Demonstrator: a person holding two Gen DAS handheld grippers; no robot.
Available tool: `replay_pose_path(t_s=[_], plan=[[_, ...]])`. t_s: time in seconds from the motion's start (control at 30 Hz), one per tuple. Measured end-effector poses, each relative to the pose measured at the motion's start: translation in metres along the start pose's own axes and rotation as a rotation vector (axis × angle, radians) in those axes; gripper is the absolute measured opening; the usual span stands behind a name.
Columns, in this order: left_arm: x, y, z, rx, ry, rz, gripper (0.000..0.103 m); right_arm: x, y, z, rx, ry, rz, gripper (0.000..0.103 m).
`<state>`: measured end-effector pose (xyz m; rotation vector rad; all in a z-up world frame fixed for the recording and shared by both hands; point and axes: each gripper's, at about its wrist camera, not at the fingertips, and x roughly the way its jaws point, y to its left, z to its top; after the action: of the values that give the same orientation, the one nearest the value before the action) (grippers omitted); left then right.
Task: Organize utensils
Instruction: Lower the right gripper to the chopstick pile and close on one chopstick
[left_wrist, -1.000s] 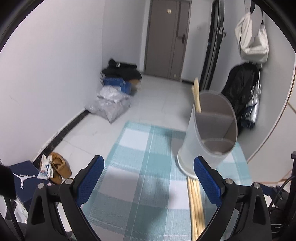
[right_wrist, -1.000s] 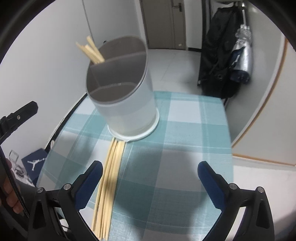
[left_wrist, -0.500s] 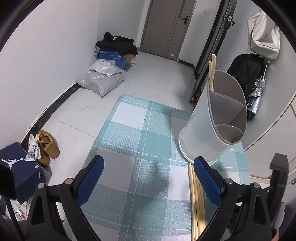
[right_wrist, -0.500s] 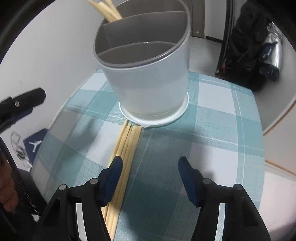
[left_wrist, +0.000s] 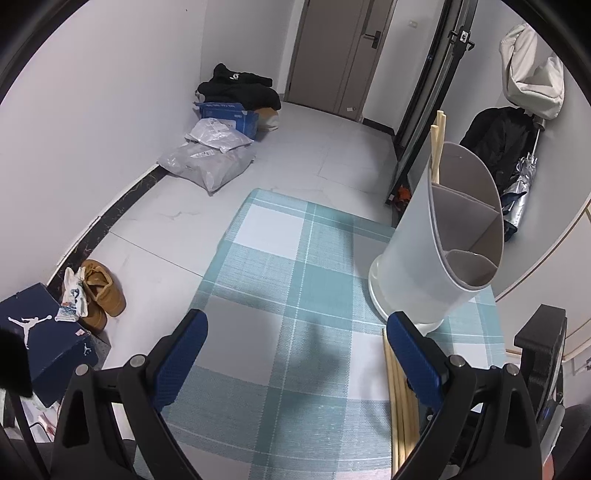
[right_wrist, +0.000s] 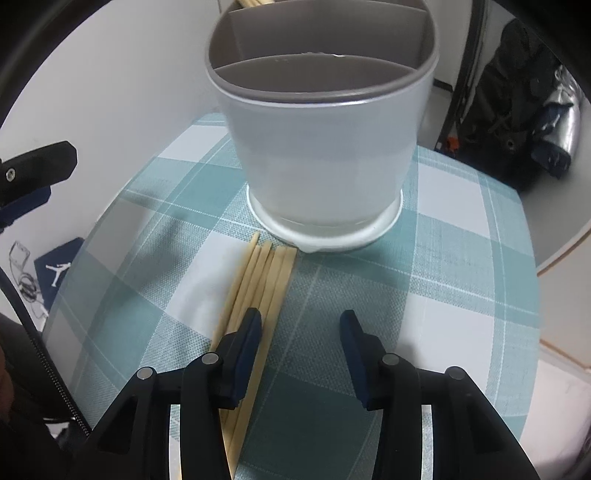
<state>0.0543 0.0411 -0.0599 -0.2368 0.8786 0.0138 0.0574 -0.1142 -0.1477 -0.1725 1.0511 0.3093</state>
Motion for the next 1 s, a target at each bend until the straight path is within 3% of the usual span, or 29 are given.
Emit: replay_pose_path(t_s=[0.4,0.6,0.7,1.0], plan=[[-0.002,0.009,-0.002,-0.014,0.002,0.023,0.096,-0.001,0.01,-0.002,-0.006,0.007,-0.06,0.039],[-0.005,0.009,-0.003,-0.003,-0.01,0.024,0.096,-0.002,0.016,-0.002,-0.023,0.0,-0.047,0.024],[-0.005,0.009,-0.004,0.001,-0.009,0.023,0.096,-0.005,0.018,-0.003,-0.02,0.008,-0.018,0.009],[-0.006,0.007,-0.005,-0.002,-0.004,0.003,0.096,-0.014,0.013,-0.013,-0.014,0.037,0.015,0.006]])
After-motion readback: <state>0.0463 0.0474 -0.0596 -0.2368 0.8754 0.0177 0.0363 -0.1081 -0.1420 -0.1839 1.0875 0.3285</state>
